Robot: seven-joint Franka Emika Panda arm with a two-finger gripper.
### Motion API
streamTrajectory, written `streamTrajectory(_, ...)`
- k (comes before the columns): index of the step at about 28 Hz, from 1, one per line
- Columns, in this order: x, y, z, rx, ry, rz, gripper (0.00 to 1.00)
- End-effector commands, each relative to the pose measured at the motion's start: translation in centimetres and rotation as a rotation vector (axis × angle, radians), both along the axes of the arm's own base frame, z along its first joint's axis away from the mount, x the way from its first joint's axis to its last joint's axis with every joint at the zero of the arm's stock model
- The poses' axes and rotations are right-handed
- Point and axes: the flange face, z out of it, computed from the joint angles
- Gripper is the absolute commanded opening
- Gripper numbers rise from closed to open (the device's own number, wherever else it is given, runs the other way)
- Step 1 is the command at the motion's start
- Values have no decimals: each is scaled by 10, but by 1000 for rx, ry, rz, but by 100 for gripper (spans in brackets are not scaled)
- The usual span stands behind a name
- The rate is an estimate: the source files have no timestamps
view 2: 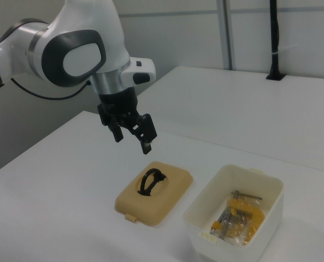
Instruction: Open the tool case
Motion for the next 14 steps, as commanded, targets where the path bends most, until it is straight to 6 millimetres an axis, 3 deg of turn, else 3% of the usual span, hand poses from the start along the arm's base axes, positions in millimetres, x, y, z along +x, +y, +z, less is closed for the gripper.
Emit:
streamTrajectory(1, -2, 0, -4, 22, 19, 34, 100)
streamTrajectory(6, 4, -2, -14, 2, 36, 35, 100)
streamTrajectory(14, 4, -8, -13, -15, 36, 29, 100)
